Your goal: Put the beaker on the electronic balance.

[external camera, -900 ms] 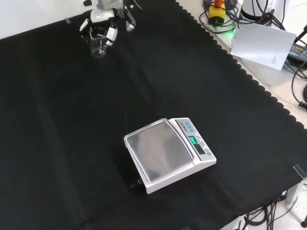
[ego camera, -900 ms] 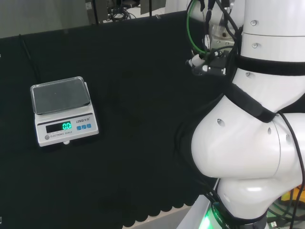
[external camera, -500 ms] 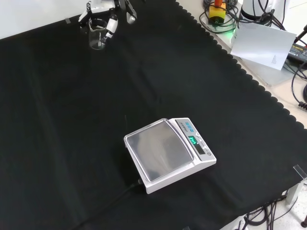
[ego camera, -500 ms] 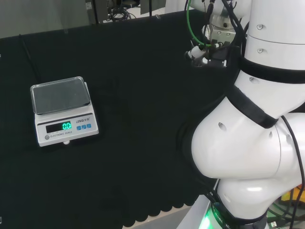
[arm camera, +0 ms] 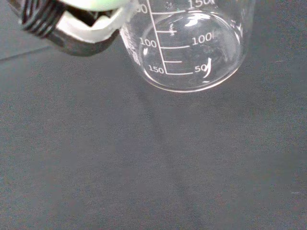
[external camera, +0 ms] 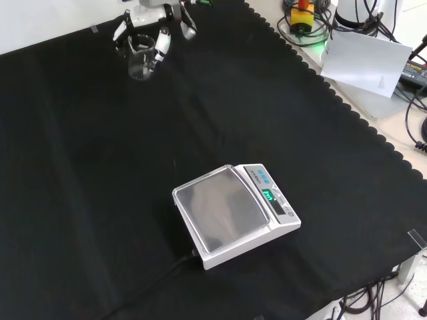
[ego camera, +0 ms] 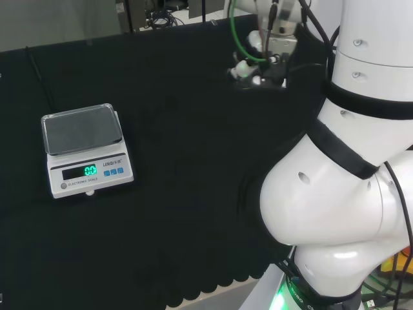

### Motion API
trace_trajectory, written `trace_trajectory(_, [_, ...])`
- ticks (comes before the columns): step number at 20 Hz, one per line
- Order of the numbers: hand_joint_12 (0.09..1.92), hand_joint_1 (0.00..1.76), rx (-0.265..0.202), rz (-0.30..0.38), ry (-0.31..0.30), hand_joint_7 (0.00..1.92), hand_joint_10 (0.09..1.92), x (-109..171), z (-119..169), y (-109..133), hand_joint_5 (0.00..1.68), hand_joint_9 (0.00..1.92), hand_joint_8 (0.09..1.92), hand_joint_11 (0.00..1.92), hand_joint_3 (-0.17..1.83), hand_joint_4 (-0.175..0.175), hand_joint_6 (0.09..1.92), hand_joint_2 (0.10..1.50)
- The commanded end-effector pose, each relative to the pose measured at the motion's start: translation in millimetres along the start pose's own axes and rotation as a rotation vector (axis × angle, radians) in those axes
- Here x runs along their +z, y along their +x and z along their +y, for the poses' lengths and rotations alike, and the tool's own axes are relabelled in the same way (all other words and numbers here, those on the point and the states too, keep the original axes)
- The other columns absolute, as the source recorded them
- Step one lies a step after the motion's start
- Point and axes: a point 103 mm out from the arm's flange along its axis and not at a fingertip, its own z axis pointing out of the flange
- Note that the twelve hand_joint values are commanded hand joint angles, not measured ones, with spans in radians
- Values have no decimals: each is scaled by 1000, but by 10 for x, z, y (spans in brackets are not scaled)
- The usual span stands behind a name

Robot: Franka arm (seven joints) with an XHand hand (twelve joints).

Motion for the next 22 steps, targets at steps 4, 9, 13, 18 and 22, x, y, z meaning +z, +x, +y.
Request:
trace_trajectory(4, [1272, 1210, -301, -14, 79, 807, 1285, 221, -506, 1846, 761, 1336, 1494, 1325, 645, -175, 1460, 923])
trace_trajectory(9, [1269, 1210, -432, -43, 116, 811, 1283, 399, -839, 2764, 763, 1336, 1491, 1326, 651, -175, 1458, 918])
trace_trajectory(13, [1266, 1211, -511, -63, 135, 813, 1281, 514, -1051, 3297, 766, 1335, 1488, 1328, 655, -175, 1456, 915])
trace_trajectory(18, [1264, 1212, -547, -69, 166, 815, 1279, 694, -1135, 3641, 769, 1333, 1486, 1330, 658, -175, 1454, 912])
trace_trajectory(22, [1262, 1212, -557, -88, 189, 817, 1277, 834, -1128, 3753, 770, 1332, 1485, 1331, 661, -175, 1453, 910])
